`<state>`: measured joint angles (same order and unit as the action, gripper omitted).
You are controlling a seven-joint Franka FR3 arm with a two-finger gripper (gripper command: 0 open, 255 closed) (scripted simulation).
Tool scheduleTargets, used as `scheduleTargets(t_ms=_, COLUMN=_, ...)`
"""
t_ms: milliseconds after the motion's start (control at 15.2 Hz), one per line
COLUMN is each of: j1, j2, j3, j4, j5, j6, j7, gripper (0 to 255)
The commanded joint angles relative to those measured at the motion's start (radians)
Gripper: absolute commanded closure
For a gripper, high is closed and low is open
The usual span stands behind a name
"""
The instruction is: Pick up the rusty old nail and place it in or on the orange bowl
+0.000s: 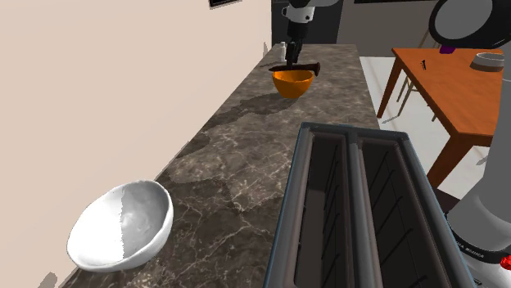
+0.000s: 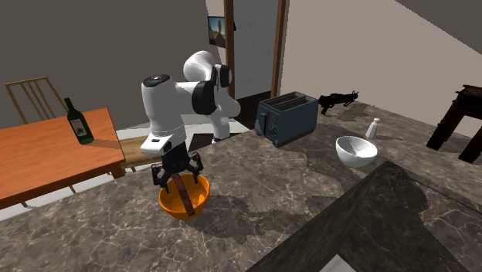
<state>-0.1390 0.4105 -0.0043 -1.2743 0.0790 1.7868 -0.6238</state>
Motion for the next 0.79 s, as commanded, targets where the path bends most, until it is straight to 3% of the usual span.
scheduleTargets(t_ms=0, j1=0.000, j2=0.000, j3=0.000, j4=0.000, j5=0.000, j6=0.000, j7=0.000, gripper=0)
scheduleTargets(t_ms=264, j1=-0.006, j2=0.014, j3=-0.001, j4=0.150, j5=0.000, j6=-0.136, j7=0.003, gripper=0)
scheduleTargets(t_ms=726, j1=-0.006, j2=0.014, j3=-0.001, j4=0.150, j5=0.000, j6=-0.136, j7=0.003, gripper=0)
